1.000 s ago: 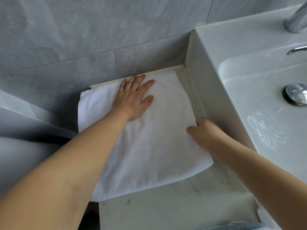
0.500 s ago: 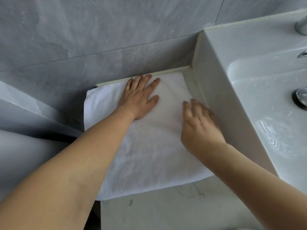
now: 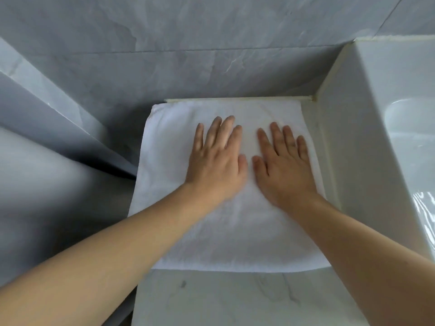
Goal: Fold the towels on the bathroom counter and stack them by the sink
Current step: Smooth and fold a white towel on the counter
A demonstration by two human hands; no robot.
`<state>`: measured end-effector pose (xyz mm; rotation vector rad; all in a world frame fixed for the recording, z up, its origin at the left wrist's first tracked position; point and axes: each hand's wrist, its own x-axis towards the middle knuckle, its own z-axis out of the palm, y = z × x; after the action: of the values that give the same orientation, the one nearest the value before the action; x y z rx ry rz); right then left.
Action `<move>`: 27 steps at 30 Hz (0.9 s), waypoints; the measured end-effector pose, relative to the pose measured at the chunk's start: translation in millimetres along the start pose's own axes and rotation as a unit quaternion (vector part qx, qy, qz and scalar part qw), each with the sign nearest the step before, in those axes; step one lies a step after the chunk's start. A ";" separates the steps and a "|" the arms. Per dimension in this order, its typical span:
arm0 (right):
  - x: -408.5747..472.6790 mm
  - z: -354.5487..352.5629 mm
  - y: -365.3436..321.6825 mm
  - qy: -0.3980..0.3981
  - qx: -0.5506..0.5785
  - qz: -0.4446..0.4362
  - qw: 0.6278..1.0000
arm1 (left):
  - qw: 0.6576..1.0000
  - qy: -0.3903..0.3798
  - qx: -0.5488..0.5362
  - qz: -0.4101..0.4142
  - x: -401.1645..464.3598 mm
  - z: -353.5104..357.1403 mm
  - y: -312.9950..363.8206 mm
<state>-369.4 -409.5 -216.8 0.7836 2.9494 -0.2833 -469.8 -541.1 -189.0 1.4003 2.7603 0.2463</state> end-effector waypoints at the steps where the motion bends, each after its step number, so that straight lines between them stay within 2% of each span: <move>1: -0.3 0.6 0.8 0.003 -0.004 -0.002 1.000 | 0.999 -0.030 0.017 -0.011 -22.9 3.2 -3.1; 4: 1.0 1.6 4.3 0.008 -0.005 -0.006 1.000 | 0.993 -0.098 0.056 -0.044 -71.9 11.1 -30.7; 10: -6.7 -7.0 10.1 -0.030 -0.022 -0.001 0.999 | 0.993 -0.077 0.059 -0.063 -71.7 16.3 -36.4; 13: -43.4 -8.3 -5.3 0.009 0.036 0.011 0.999 | 0.993 -0.082 0.051 -0.068 -73.1 18.5 -38.6; 15: -81.4 -2.1 -23.3 0.001 0.071 -0.002 0.997 | 0.992 -0.087 0.050 -0.070 -71.6 18.1 -38.0; 19: -118.3 11.2 -24.0 -0.025 0.008 0.007 1.000 | 0.991 -0.097 0.044 -0.077 -69.6 11.3 -33.8; 23: -112.4 14.1 -19.8 -0.007 0.000 0.013 1.000 | 0.999 -0.037 0.030 -0.022 -118.8 21.2 4.0; 27: -115.3 13.8 -15.0 -0.016 -0.017 0.007 1.000 | 0.994 -0.073 0.048 -0.058 -140.6 24.4 -3.2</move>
<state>-276.6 -480.8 -214.0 0.7889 2.9096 -0.2410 -386.4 -653.0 -219.0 1.2167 2.7519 0.0075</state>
